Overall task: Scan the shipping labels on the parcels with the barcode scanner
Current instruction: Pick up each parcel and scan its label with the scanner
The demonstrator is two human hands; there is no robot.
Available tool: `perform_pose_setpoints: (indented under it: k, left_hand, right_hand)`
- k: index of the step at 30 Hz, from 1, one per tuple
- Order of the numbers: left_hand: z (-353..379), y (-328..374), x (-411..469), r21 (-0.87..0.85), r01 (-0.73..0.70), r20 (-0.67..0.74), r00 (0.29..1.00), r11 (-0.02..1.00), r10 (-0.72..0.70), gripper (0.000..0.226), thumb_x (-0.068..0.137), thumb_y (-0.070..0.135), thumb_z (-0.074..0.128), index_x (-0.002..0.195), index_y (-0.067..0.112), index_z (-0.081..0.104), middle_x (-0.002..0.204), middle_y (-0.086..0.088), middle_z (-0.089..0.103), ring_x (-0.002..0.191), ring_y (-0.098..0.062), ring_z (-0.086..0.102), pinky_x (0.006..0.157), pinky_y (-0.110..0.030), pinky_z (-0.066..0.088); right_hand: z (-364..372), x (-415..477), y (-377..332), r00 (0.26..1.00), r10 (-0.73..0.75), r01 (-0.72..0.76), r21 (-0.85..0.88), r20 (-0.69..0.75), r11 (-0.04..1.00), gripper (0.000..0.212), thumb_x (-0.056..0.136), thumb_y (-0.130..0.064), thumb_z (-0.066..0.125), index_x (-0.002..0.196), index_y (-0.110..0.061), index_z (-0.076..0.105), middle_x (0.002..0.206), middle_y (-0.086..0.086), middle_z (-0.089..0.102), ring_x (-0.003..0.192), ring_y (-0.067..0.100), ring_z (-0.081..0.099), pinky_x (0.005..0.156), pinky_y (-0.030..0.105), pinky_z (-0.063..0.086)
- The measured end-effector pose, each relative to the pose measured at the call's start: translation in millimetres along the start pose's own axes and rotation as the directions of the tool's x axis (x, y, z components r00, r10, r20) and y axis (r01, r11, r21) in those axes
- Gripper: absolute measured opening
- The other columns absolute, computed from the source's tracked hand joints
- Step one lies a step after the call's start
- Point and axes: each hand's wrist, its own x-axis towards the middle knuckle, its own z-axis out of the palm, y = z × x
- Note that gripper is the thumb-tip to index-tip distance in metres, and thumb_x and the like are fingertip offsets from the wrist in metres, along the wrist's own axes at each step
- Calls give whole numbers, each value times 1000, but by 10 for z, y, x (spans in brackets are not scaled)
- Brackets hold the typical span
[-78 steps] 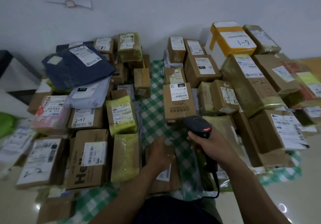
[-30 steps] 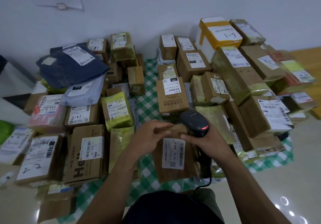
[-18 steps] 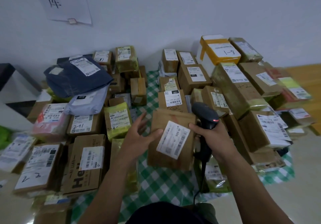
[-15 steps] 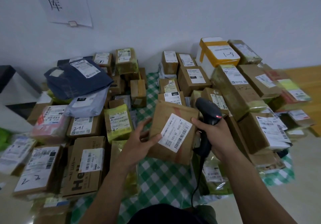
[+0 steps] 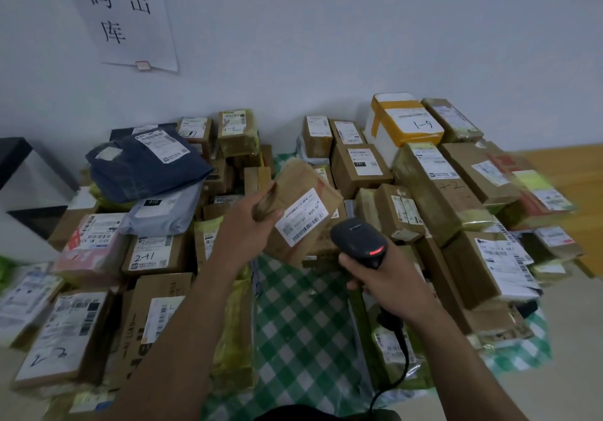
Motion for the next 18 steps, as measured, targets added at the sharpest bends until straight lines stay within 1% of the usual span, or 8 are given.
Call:
perform_pose_setpoints:
  k: [1, 2, 3, 5, 7, 12, 16, 18]
  left_hand:
    - [-10, 32, 60, 21, -11, -8, 1000, 1000, 11, 60, 97, 35, 70, 151, 46, 46, 149, 5, 55, 135, -20, 52, 102, -35, 49]
    - [-14, 56, 117, 37, -23, -16, 1000, 999, 23, 60, 97, 36, 70, 151, 47, 46, 150, 3, 55, 136, -22, 52, 105, -39, 48]
    - [-13, 71, 164, 50, -30, -22, 999, 998, 31, 60, 97, 36, 70, 151, 47, 46, 150, 3, 55, 136, -22, 52, 107, -38, 47]
    - [1, 88, 229, 75, -35, -33, 999, 997, 37, 60, 97, 35, 70, 151, 45, 46, 151, 3, 53, 137, -22, 50, 103, -34, 42]
    - [20, 87, 264, 92, -34, -39, 999, 995, 37, 60, 98, 34, 69, 152, 43, 45, 153, 2, 51, 139, -23, 49, 102, -33, 40]
    - [33, 73, 276, 143, -2, -41, 999, 990, 8, 63, 98, 33, 69, 155, 40, 42, 156, -2, 48, 142, -26, 46, 112, -43, 42]
    - [36, 62, 291, 143, -5, -36, 999, 990, 10, 63, 98, 31, 69, 155, 40, 42, 156, -2, 48, 142, -26, 47, 108, -36, 42]
    - [37, 46, 308, 152, -5, -34, 999, 988, 10, 64, 98, 33, 69, 155, 41, 41, 156, -1, 47, 142, -26, 46, 109, -37, 42]
  right_hand:
    - [21, -14, -12, 1000, -14, 14, -7, 5, 1000, 46, 94, -27, 76, 136, -25, 57, 105, -5, 76, 73, 8, 76, 58, 15, 52]
    - [37, -28, -27, 1000, -23, 23, -14, 7, 1000, 45, 94, -24, 77, 135, -24, 58, 105, -4, 77, 71, 6, 75, 56, 12, 50]
    - [50, -42, -37, 1000, -27, 27, -21, 11, 999, 44, 94, -23, 77, 134, -23, 59, 104, -3, 77, 69, 4, 74, 55, 11, 50]
    - [68, -76, -70, 999, -28, 29, -27, 29, 999, 44, 94, -22, 77, 133, -23, 58, 104, -1, 76, 68, -1, 71, 54, 11, 50]
    - [63, -91, -84, 999, -16, 17, -31, 41, 999, 45, 93, -21, 78, 133, -23, 57, 103, -1, 75, 68, -2, 71, 55, 11, 50]
    - [29, -112, -124, 993, 12, -7, -38, 120, 999, 42, 94, -23, 77, 125, -34, 51, 101, -5, 73, 70, -3, 72, 57, 10, 51]
    - [33, -115, -141, 991, 7, -3, -33, 137, 999, 46, 93, -24, 78, 126, -38, 49, 105, -6, 73, 73, -4, 72, 58, 10, 52]
    - [35, -101, -135, 991, 5, 1, -39, 137, 999, 47, 92, -25, 79, 126, -39, 49, 107, -7, 72, 75, -4, 72, 59, 11, 52]
